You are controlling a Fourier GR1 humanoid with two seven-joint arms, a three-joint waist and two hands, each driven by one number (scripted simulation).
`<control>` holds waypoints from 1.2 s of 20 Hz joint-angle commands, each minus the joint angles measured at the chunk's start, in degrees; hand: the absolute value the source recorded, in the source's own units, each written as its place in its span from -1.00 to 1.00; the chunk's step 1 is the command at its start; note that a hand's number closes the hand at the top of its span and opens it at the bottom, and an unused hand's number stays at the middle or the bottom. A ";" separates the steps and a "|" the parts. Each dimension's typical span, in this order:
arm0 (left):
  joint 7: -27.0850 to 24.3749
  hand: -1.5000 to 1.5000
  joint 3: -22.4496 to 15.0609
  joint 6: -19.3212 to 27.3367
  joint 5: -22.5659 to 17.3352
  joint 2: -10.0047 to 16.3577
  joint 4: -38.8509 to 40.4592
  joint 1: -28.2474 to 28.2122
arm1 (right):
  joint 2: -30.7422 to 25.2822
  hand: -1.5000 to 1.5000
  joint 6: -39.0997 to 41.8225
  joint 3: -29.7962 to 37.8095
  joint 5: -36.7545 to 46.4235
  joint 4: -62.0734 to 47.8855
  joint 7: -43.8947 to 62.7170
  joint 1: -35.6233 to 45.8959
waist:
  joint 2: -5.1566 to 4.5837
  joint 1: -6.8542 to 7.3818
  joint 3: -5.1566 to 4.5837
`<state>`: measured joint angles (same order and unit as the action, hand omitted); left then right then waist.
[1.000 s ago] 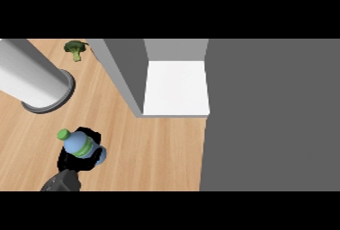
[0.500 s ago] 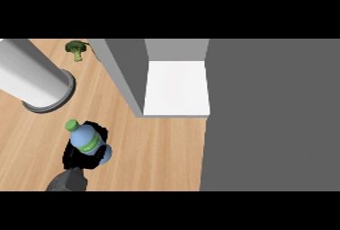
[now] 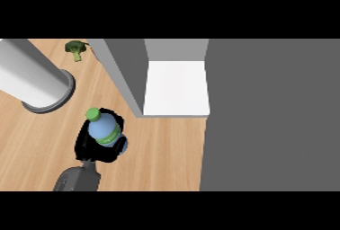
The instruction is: Pick up the bottled water, place it into the cabinet and close the cabinet
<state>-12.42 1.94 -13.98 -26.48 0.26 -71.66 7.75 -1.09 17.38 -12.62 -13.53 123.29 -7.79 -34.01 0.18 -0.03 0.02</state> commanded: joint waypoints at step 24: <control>0.94 1.00 -14.22 37.14 4.43 -0.26 23.43 42.85 | 0.06 -1.00 -1.13 -1.55 0.20 -3.73 -1.78 1.44 | -0.46 -1.61 -0.01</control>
<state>-10.69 -14.11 21.74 -22.51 0.01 -56.22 43.32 -1.57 16.68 -13.73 -13.94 121.11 -8.61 -32.54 -0.17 -1.39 0.00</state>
